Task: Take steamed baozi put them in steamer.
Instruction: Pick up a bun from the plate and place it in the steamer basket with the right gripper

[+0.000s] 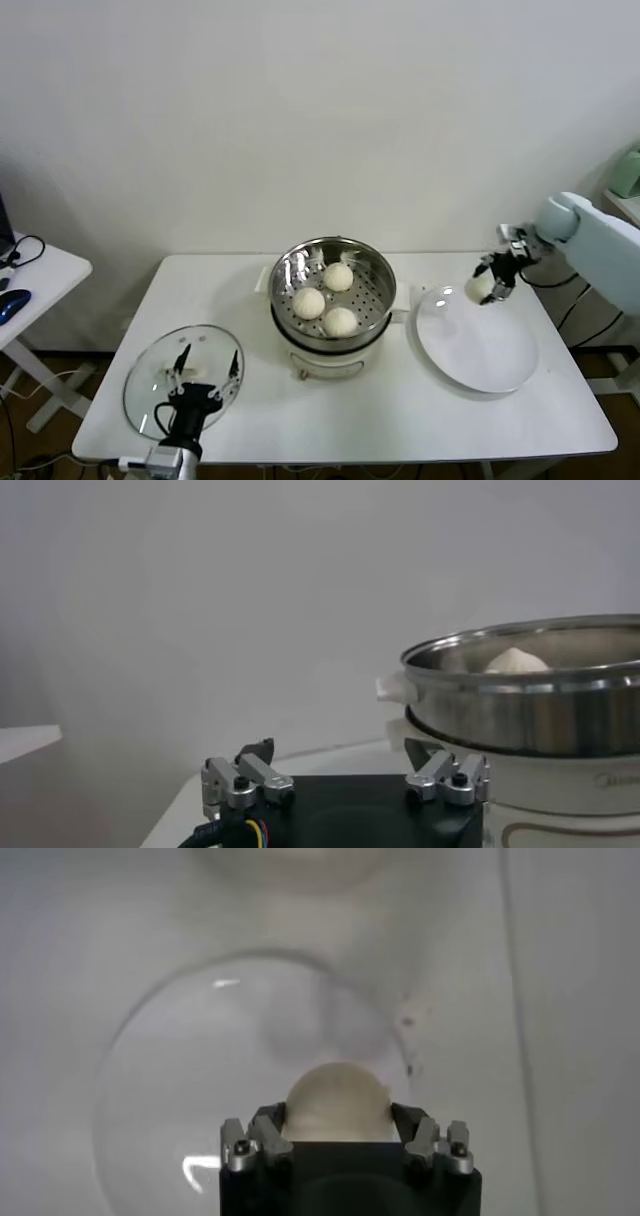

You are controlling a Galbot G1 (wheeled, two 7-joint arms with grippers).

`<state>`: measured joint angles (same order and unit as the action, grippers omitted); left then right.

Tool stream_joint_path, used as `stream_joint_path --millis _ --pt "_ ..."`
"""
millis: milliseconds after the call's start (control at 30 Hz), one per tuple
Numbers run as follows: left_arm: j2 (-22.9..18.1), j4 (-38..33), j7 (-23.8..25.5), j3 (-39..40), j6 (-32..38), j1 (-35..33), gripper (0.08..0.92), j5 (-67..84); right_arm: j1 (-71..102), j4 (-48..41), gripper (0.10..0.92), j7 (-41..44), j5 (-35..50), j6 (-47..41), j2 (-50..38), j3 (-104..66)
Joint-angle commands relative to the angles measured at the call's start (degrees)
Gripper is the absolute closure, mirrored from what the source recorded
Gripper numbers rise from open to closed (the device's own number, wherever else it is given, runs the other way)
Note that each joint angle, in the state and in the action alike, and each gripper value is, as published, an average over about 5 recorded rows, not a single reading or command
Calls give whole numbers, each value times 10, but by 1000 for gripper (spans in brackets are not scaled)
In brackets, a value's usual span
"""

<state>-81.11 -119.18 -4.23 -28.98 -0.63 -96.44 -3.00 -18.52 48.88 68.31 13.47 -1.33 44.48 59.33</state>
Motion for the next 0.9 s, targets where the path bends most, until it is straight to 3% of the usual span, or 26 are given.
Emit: stream_joint_path --millis 33,300,900 --pt "-2 1 1 13 -1 0 177 1 -205 52 313 -15 255 -71 65 203" --pt "-5 -5 2 13 0 1 177 5 -245 86 313 -32 349 -90 126 266" --pt "-2 -10 -3 12 -7 9 177 7 -159 80 313 -61 353 -105 239 278"
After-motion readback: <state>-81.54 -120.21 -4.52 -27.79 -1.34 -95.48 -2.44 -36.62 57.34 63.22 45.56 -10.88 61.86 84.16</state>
